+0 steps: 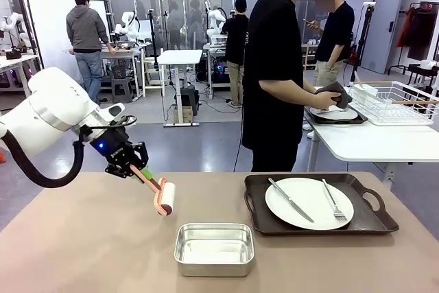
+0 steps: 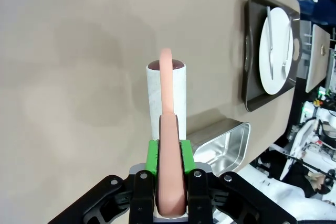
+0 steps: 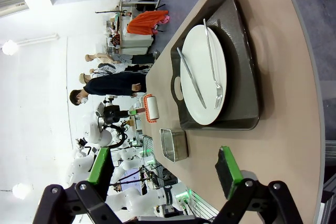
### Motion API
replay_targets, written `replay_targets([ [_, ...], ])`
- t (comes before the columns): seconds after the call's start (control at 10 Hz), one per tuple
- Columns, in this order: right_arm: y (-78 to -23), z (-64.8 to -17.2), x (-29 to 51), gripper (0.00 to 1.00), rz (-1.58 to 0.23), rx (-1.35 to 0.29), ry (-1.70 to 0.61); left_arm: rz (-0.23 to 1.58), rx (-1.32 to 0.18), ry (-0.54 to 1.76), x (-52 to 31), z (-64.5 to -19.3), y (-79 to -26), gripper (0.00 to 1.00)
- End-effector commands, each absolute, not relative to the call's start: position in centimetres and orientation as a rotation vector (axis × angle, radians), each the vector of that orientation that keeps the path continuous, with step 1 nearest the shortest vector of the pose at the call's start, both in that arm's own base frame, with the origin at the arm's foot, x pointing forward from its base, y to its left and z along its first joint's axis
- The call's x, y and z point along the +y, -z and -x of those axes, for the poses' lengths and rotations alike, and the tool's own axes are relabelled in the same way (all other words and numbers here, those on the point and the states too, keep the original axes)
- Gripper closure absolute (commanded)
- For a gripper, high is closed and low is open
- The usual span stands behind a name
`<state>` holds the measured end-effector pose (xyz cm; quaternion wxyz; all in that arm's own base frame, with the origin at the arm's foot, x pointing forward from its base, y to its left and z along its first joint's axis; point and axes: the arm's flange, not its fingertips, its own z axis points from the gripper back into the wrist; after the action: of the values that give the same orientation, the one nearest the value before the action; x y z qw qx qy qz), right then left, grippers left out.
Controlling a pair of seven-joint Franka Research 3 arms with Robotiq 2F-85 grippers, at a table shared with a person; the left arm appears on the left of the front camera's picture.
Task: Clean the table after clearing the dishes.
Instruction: When the left (or right) Handle tray is removed, use the left hand (or right hand) to clean the left (or right) side of the table with the Lint Roller.
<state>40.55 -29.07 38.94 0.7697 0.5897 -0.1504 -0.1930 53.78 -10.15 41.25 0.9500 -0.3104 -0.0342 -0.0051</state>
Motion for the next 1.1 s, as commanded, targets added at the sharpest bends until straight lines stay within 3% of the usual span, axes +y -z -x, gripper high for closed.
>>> replay_targets([
  [0.0, -39.2, -40.4, -29.0, 0.00, -1.280, -0.331, 0.417, 0.690, -0.030, 0.034, -9.1, -54.9, -40.2, 0.79],
  [0.5, -39.2, -40.4, -29.0, 0.00, -1.280, -0.331, 0.417, 0.732, 0.040, 0.001, -7.4, -56.5, -36.4, 0.79],
  [1.0, -39.2, -40.4, -29.0, 0.00, -1.280, -0.331, 0.417, 0.664, -0.021, 0.035, -7.0, -54.3, -35.1, 0.79],
])
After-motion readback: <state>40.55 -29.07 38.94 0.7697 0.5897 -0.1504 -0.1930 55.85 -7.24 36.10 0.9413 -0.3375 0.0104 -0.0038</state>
